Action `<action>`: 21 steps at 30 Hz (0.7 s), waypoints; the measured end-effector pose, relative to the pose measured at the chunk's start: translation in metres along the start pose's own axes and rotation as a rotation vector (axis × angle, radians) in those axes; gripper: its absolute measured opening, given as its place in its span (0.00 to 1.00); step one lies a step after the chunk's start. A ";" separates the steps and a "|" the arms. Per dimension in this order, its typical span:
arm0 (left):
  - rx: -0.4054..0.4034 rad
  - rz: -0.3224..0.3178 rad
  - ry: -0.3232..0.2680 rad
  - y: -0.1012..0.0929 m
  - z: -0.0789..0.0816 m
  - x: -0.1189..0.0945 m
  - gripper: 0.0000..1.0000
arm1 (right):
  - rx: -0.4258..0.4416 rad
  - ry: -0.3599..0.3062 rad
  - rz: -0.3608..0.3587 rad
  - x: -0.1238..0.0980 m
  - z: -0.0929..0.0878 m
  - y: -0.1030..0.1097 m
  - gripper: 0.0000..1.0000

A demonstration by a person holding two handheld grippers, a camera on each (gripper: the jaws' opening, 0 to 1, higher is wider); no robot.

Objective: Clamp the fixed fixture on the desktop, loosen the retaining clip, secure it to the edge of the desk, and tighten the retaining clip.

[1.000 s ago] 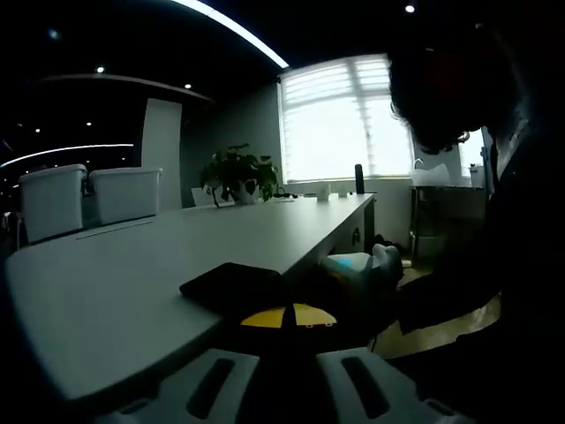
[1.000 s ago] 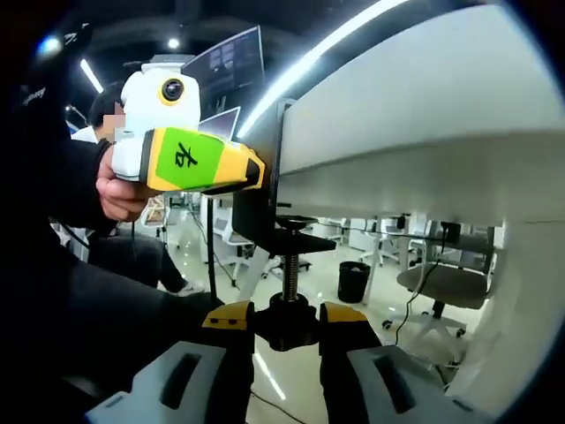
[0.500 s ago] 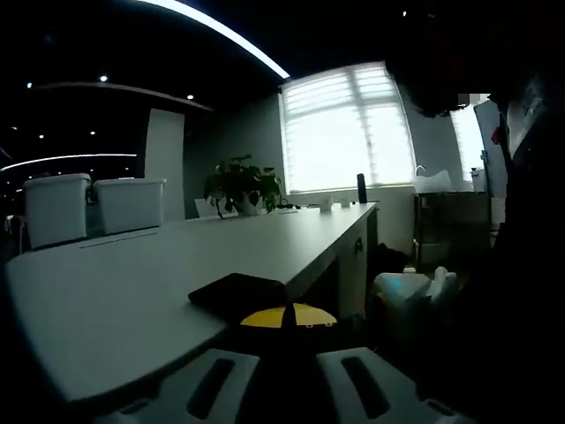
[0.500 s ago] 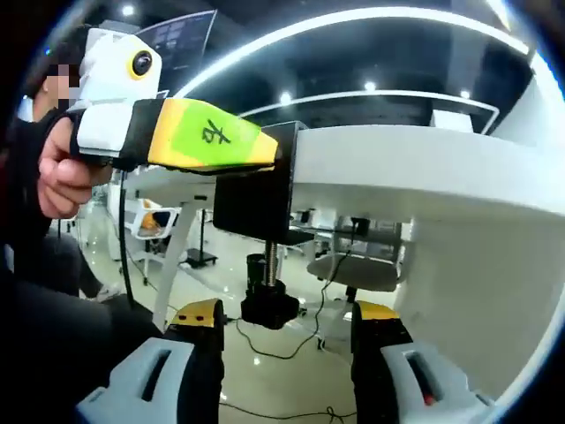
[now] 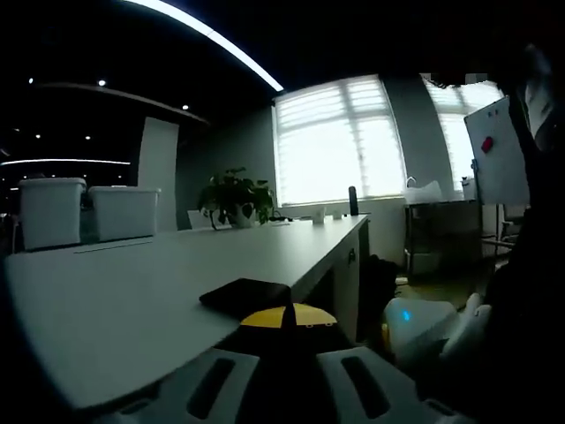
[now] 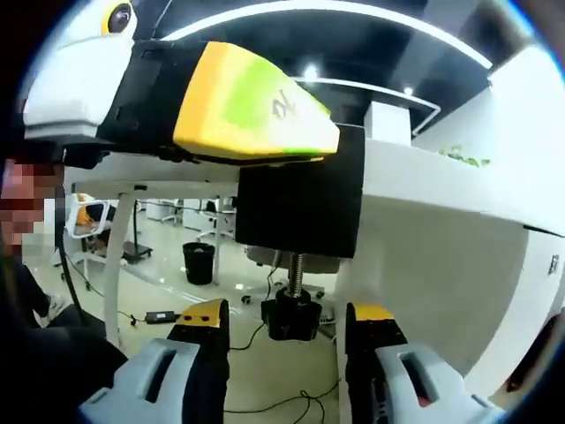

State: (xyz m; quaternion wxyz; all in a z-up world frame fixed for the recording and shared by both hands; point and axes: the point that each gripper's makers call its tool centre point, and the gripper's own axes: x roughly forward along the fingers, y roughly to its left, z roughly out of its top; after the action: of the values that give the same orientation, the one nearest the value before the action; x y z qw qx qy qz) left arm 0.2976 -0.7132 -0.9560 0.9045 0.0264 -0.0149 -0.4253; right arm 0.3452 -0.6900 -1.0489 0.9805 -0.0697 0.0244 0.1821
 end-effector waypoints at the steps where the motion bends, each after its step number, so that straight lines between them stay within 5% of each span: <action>1: -0.007 -0.005 -0.006 0.000 0.000 0.000 0.01 | 0.003 0.007 -0.010 0.001 -0.001 0.000 0.51; 5: -0.023 -0.008 -0.027 -0.001 0.000 0.000 0.01 | -0.010 0.020 -0.021 0.005 -0.002 0.002 0.48; 8: -0.031 -0.011 -0.032 -0.001 0.001 0.000 0.01 | -0.082 0.024 -0.042 0.008 -0.004 -0.002 0.27; 11: -0.008 -0.008 -0.032 -0.002 0.001 0.001 0.01 | -0.096 0.028 -0.019 0.009 -0.002 -0.002 0.25; 17: -0.011 -0.002 -0.030 -0.001 0.001 0.001 0.01 | -0.070 0.039 0.094 0.008 -0.001 0.000 0.24; 21: -0.026 -0.006 -0.012 -0.001 -0.001 0.001 0.01 | -0.111 0.020 0.277 0.007 0.001 0.011 0.23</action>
State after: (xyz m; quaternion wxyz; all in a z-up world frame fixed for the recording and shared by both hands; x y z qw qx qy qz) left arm 0.2976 -0.7147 -0.9570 0.9035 0.0120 -0.0149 -0.4282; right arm 0.3476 -0.6775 -1.0500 0.9404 -0.1214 0.0335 0.3159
